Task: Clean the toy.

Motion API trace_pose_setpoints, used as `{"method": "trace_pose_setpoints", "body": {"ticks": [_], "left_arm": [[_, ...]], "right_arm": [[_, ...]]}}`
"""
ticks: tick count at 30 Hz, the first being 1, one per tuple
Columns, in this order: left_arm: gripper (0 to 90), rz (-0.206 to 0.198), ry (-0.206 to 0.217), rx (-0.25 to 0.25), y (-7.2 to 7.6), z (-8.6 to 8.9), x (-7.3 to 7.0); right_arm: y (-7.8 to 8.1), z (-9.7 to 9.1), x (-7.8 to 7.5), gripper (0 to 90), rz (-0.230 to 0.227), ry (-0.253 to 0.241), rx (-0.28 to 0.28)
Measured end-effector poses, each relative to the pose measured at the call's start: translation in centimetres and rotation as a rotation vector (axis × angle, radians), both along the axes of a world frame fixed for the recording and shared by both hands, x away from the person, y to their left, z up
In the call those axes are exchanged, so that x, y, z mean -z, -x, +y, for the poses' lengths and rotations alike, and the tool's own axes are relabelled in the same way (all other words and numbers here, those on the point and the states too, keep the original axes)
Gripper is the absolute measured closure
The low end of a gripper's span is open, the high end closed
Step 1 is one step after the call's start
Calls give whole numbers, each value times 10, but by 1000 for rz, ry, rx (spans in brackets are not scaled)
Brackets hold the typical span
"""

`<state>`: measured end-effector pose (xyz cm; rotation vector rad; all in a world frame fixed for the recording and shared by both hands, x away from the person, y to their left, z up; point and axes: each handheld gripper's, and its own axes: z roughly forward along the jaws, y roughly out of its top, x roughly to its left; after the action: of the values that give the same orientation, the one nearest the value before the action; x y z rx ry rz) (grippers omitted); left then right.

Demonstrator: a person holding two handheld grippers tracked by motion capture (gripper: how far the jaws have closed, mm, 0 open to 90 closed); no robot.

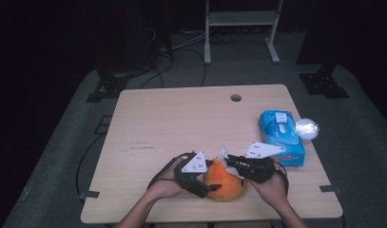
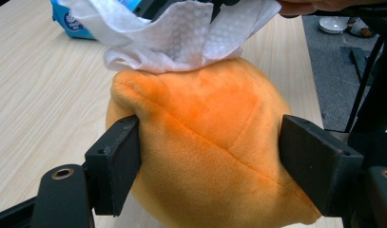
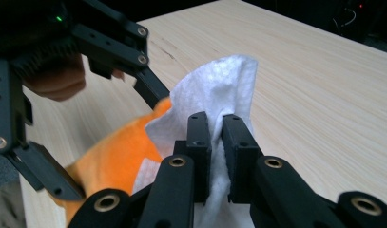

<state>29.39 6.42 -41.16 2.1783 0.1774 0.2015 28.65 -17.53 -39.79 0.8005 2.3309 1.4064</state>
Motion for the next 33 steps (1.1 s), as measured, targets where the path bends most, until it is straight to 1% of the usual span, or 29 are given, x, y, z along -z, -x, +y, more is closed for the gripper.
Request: {"method": "trace_pose_setpoints", "body": {"ticks": [1,3,5,6,8,9,10,11,12,14,16,17,19,22,23,26,27,29,30,31,32,33], "left_arm": [[234,3,6,-4,0,0,1],[234,14,11,-13,-3,2,2],[234,31,18,-28,-6,4,4],[234,37,17,-35,-8,6,4],[234,54,22,-52,-11,8,6],[234,62,25,-56,-12,9,6],[234,64,25,-57,-12,10,6],[233,63,26,-56,-12,11,7],[230,59,25,-54,-12,11,6],[200,53,34,-55,-12,11,5],[188,71,62,-55,-13,13,2],[184,77,72,-48,-13,13,1],[184,78,80,-29,-12,13,-1],[191,74,78,-11,-10,12,-1],[207,71,74,-10,-10,12,0],[228,68,60,-25,-10,9,3],[234,73,54,-29,-11,9,4],[236,79,38,-50,-11,8,4],[236,76,28,-55,-11,7,5],[236,77,27,-63,-11,7,5],[236,89,32,-67,-12,8,5],[236,90,33,-71,-13,8,5]], "right_arm": [[-1,-2,1,816,11,2,-5],[0,-6,2,816,17,15,3],[2,-8,1,816,22,9,4],[5,-8,0,815,21,5,-8],[10,-4,-3,815,27,-25,-67],[14,0,-4,815,23,-26,-92],[17,4,-5,815,16,-6,-104],[19,7,-5,814,4,17,-107],[19,8,-4,815,5,25,-105],[15,6,-1,815,22,15,-100],[11,3,1,814,31,4,-90],[9,0,1,814,33,-4,-83],[7,-2,1,814,27,-2,-67],[3,-4,2,814,24,-2,-42],[1,-6,3,814,25,-1,-29],[-4,-8,5,813,35,-5,-9],[-4,-7,6,813,36,-8,-7],[-1,-5,4,814,17,-3,-6],[3,-1,2,814,4,2,-18],[5,0,1,814,-4,-1,-34],[8,4,-1,814,-7,-10,-62],[11,7,-1,814,-6,-11,-81]]}}
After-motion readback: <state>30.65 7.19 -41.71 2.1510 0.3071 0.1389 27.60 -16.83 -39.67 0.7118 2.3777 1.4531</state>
